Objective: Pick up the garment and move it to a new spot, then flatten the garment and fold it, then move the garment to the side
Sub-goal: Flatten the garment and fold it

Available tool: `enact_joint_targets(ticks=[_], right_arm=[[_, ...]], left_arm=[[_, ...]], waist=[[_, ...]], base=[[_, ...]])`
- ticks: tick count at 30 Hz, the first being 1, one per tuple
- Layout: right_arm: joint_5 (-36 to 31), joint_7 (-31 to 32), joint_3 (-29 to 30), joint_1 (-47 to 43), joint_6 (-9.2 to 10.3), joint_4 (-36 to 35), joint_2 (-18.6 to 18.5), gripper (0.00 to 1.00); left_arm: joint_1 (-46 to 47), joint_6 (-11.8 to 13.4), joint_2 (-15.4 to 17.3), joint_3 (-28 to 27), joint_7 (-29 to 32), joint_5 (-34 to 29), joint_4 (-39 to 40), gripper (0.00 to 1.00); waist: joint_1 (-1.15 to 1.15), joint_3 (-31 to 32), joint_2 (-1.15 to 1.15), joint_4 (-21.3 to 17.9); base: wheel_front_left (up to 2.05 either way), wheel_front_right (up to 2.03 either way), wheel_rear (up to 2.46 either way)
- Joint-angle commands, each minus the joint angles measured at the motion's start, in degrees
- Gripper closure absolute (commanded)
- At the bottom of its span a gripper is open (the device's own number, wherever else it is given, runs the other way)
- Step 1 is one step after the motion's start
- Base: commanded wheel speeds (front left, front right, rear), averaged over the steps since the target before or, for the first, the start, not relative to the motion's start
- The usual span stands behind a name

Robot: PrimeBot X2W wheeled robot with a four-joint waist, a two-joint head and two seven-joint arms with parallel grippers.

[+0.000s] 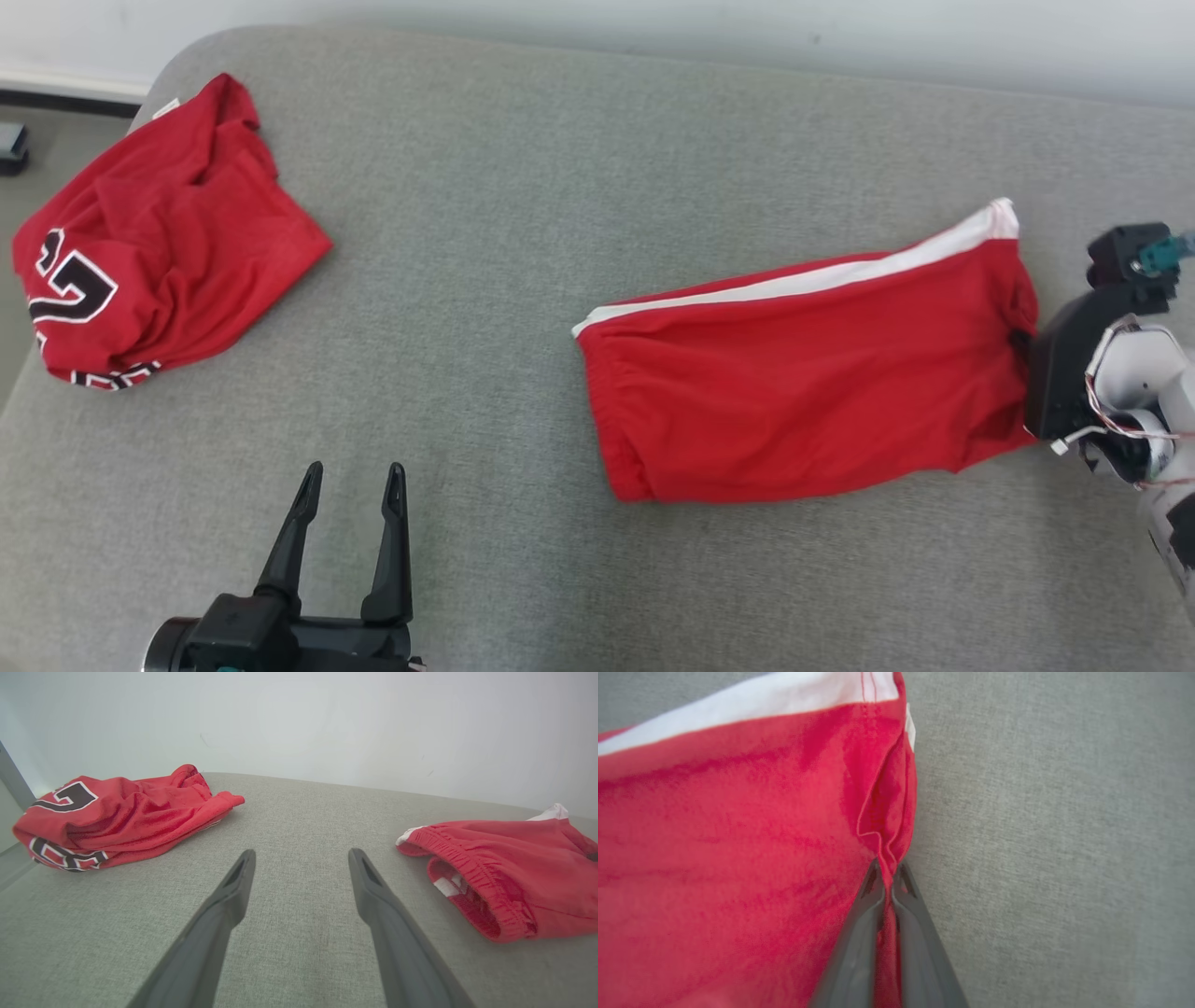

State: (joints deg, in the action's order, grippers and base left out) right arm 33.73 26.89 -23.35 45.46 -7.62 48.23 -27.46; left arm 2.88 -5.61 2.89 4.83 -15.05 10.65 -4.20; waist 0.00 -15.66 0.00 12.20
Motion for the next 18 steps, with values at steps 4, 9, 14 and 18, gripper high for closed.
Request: enact_joint_targets(ticks=[4, 9, 14, 18], right_arm=[[-1.0, -0.2, 1.9, -4.1, 0.25, 0.8, -1.1, 1.00], [-2.5, -1.6, 4.5, -6.3, 0.25, -0.4, -1.6, 1.00], [-5.0, -3.4, 7.9, -7.8, 0.22, -0.9, -2.8, 1.00], [-7.2, -4.1, 10.0, -8.4, 0.22, -1.9, -3.9, 1.00]], left_arm=[[-0.3, -0.1, 0.0, -0.3, -0.2, -0.3, -0.2, 0.00], [-1.1, -0.4, 0.0, -1.0, -0.2, -0.7, -0.3, 0.00], [-1.6, -0.3, 0.0, -1.0, -0.2, -0.5, -0.8, 0.00], [-1.5, -0.3, 0.0, -0.8, -0.2, -0.2, -1.2, 0.00]], waist=[[0.00, 2.1, 0.00, -2.6], [0.00, 3.5, 0.00, -4.9], [0.00, 4.2, 0.00, -6.1], [0.00, 4.8, 0.00, -6.4]], base=[[0.00, 0.00, 0.00], [0.00, 0.00, 0.00], [0.00, 0.00, 0.00], [0.00, 0.00, 0.00]])
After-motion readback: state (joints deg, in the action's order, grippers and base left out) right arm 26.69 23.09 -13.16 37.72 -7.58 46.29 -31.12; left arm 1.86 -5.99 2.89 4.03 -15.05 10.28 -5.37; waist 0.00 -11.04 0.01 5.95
